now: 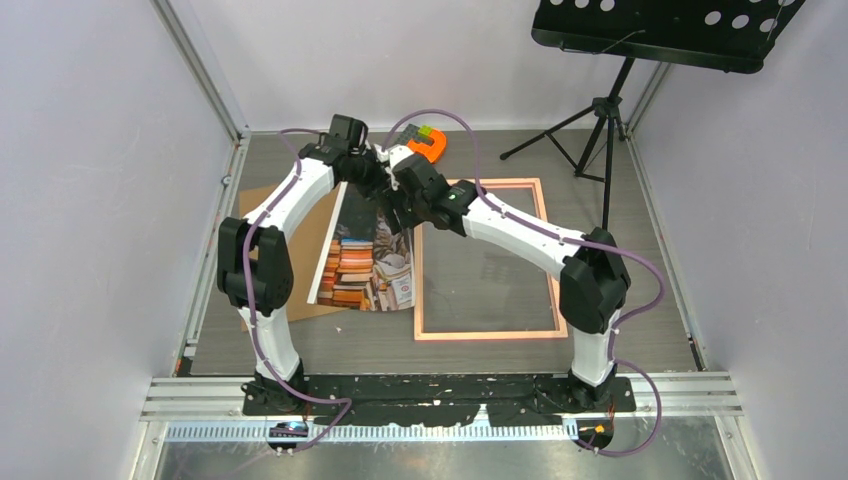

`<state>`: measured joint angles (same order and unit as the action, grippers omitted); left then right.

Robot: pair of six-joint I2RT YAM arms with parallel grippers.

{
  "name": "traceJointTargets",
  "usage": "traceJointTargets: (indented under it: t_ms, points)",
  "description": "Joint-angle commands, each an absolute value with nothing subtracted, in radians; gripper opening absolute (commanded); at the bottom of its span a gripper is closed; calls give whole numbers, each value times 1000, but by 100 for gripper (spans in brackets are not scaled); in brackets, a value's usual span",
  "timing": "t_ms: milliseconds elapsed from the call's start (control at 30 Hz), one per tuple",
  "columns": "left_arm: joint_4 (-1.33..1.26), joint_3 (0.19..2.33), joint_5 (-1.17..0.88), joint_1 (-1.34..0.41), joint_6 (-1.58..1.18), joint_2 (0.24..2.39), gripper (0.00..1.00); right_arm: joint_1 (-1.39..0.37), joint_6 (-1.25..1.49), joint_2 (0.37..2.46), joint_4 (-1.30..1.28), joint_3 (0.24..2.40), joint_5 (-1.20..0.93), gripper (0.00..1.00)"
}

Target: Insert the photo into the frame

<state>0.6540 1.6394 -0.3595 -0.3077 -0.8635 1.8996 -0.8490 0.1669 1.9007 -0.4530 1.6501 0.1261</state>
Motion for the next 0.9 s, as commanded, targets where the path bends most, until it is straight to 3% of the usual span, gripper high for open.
traceJointTargets:
  t_ms: [0, 600, 867]
  points:
    - [609, 1665, -385, -311, -854, 1851, 0, -845, 172, 1771, -444, 1664, 138, 70]
    - [657, 1784, -559, -321, -785, 1683, 0, -564, 129, 1515, -439, 1477, 15, 72]
    - [499, 1914, -750, -390, -909, 1692, 0, -410, 133, 1411, -391, 1357, -65, 71]
